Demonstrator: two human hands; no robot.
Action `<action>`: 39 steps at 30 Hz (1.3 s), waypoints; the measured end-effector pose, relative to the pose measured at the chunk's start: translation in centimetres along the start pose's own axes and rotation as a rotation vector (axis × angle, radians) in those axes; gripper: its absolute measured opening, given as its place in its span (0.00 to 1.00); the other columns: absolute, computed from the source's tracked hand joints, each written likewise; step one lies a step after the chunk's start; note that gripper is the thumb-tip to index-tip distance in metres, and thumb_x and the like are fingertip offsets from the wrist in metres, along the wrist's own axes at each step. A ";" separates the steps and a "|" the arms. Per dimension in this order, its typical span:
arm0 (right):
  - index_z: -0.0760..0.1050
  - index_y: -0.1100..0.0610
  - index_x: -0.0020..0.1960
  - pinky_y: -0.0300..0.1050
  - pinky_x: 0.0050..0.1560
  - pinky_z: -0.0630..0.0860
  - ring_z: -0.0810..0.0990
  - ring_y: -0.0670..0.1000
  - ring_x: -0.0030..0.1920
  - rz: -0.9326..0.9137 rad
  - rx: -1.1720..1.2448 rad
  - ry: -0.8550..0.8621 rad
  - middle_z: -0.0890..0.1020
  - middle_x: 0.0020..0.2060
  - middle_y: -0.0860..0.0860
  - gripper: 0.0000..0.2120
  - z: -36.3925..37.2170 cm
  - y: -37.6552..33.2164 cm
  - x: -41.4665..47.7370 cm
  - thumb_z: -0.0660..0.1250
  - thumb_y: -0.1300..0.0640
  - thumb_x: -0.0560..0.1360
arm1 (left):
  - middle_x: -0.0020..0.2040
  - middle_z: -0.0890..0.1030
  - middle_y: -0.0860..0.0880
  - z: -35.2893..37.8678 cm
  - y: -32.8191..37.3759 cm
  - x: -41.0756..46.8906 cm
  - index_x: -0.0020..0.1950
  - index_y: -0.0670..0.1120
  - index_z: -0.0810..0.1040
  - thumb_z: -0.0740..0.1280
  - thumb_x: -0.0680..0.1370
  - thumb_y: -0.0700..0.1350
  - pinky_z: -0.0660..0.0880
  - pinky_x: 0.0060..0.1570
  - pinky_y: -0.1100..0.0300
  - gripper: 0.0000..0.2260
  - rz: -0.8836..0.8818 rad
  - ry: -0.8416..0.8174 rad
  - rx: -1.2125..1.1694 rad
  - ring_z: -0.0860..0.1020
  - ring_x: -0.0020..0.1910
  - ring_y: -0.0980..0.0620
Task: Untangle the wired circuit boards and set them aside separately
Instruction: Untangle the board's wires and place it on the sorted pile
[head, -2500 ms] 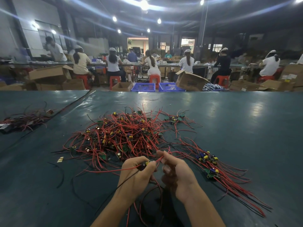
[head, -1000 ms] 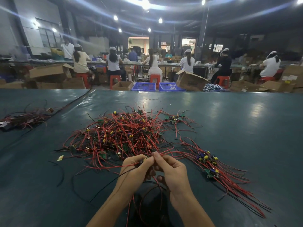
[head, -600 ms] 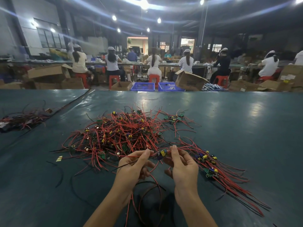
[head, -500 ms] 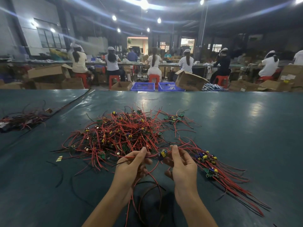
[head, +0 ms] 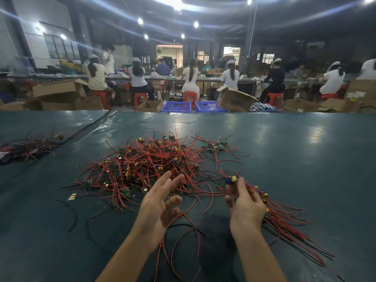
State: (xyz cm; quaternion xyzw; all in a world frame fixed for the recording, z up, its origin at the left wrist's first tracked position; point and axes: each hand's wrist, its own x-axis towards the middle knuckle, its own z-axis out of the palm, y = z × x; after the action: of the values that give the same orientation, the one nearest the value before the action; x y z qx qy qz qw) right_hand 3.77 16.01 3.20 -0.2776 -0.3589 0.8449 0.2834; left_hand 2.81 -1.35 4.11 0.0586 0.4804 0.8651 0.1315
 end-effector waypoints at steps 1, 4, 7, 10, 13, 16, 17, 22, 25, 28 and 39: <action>0.78 0.58 0.47 0.36 0.25 0.76 0.83 0.46 0.35 0.021 0.051 0.058 0.85 0.38 0.53 0.02 -0.2 -0.5 0.5 0.69 0.60 0.78 | 0.60 0.82 0.53 0.0 0.0 0.0 0.65 0.53 0.73 0.67 0.70 0.50 0.75 0.27 0.65 0.23 -0.001 -0.002 0.008 0.77 0.32 0.57; 0.76 0.63 0.48 0.38 0.33 0.80 0.82 0.48 0.44 0.108 0.110 0.130 0.81 0.45 0.56 0.05 -0.9 -1.2 1.1 0.69 0.61 0.78 | 0.59 0.82 0.51 0.0 -0.1 0.0 0.64 0.51 0.76 0.66 0.71 0.50 0.74 0.26 0.65 0.20 -0.016 -0.017 0.006 0.77 0.32 0.57; 0.75 0.62 0.46 0.42 0.42 0.78 0.80 0.48 0.49 0.040 0.037 0.113 0.80 0.55 0.60 0.04 -0.7 -0.7 0.9 0.69 0.62 0.78 | 0.57 0.83 0.49 0.0 -0.1 0.0 0.62 0.48 0.78 0.67 0.71 0.50 0.73 0.25 0.65 0.20 -0.029 -0.010 0.004 0.77 0.31 0.57; 0.69 0.59 0.72 0.46 0.53 0.77 0.75 0.49 0.61 -0.071 -0.032 0.125 0.75 0.63 0.54 0.23 -0.1 -0.4 0.3 0.69 0.59 0.78 | 0.55 0.83 0.49 -0.1 -0.1 0.0 0.61 0.47 0.79 0.66 0.71 0.49 0.73 0.25 0.65 0.19 -0.036 0.011 0.010 0.77 0.31 0.56; 0.68 0.56 0.72 0.51 0.65 0.72 0.72 0.52 0.68 -0.089 -0.113 0.122 0.73 0.67 0.52 0.24 0.0 -0.3 0.0 0.69 0.60 0.77 | 0.53 0.84 0.49 -0.1 -0.1 0.1 0.60 0.47 0.79 0.65 0.75 0.48 0.73 0.25 0.65 0.15 -0.048 0.032 0.023 0.77 0.32 0.56; 0.72 0.53 0.66 0.46 0.63 0.69 0.71 0.53 0.69 -0.116 -0.192 0.091 0.72 0.69 0.55 0.19 -0.3 0.5 0.2 0.68 0.63 0.77 | 0.51 0.84 0.49 -0.1 -0.2 0.1 0.58 0.47 0.80 0.64 0.75 0.47 0.72 0.25 0.66 0.13 -0.056 0.048 0.029 0.77 0.31 0.56; 0.72 0.52 0.66 0.47 0.63 0.69 0.71 0.54 0.69 -0.161 -0.223 0.100 0.72 0.69 0.55 0.18 -0.3 0.7 0.1 0.68 0.63 0.77 | 0.50 0.84 0.49 -0.1 -0.2 0.1 0.58 0.47 0.80 0.64 0.76 0.46 0.72 0.25 0.66 0.12 -0.057 0.054 0.030 0.77 0.31 0.56; 0.75 0.55 0.65 0.58 0.72 0.62 0.67 0.57 0.72 -0.797 -0.522 0.207 0.73 0.70 0.55 0.20 -0.1 0.5 -1.4 0.69 0.63 0.74 | 0.47 0.85 0.48 -0.5 -0.1 0.4 0.55 0.46 0.81 0.63 0.79 0.43 0.71 0.25 0.65 0.09 -0.032 0.111 0.045 0.77 0.30 0.56; 0.78 0.58 0.61 0.55 0.69 0.65 0.72 0.58 0.69 -1.092 -0.626 0.066 0.78 0.65 0.56 0.18 0.2 1.4 -2.6 0.68 0.60 0.72 | 0.43 0.85 0.47 -1.1 0.0 0.8 0.51 0.45 0.81 0.63 0.80 0.40 0.72 0.26 0.65 0.07 0.081 0.205 0.217 0.78 0.30 0.56; 0.80 0.56 0.60 0.48 0.69 0.66 0.72 0.52 0.67 -1.038 -0.820 -0.281 0.78 0.62 0.49 0.14 0.2 2.8 -3.1 0.69 0.58 0.74 | 0.42 0.84 0.48 -2.4 -0.2 1.3 0.47 0.48 0.81 0.65 0.79 0.39 0.75 0.34 0.65 0.07 0.309 0.294 0.707 0.79 0.34 0.56; 0.77 0.44 0.63 0.43 0.58 0.65 0.72 0.48 0.58 -0.764 -1.628 -0.621 0.78 0.58 0.43 0.13 -0.6 5.8 -1.9 0.60 0.49 0.81 | 0.73 0.65 0.54 -5.6 -3.0 2.8 0.71 0.56 0.69 0.62 0.78 0.56 0.63 0.67 0.53 0.21 0.259 0.189 1.748 0.65 0.70 0.51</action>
State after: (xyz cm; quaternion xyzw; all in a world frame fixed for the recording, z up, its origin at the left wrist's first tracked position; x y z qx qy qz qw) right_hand 3.85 11.63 -1.04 -0.0166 -0.9631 0.2216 0.1518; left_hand -0.60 -3.62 -1.49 0.1204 0.9676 0.1983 -0.0993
